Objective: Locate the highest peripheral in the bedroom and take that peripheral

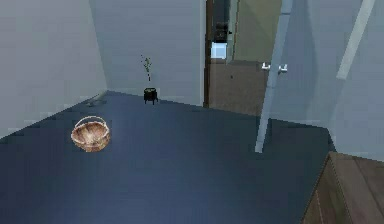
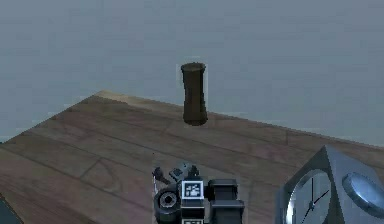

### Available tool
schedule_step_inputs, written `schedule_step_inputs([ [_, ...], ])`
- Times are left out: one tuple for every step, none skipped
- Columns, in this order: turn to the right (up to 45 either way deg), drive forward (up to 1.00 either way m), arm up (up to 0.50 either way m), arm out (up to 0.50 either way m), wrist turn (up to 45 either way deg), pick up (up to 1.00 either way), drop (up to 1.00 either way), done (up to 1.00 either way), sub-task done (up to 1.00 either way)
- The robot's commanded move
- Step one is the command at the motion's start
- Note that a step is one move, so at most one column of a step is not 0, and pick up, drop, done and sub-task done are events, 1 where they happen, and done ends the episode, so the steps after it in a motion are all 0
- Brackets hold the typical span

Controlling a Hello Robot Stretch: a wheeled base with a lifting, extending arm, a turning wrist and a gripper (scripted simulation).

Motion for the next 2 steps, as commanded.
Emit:
schedule_step_inputs([
  [0.0,0.00,0.10,0.00,0.0,0.00,0.00,0.00,0.00],
  [0.0,0.00,0.00,0.00,0.0,0.00,0.00,1.00,0.00],
])
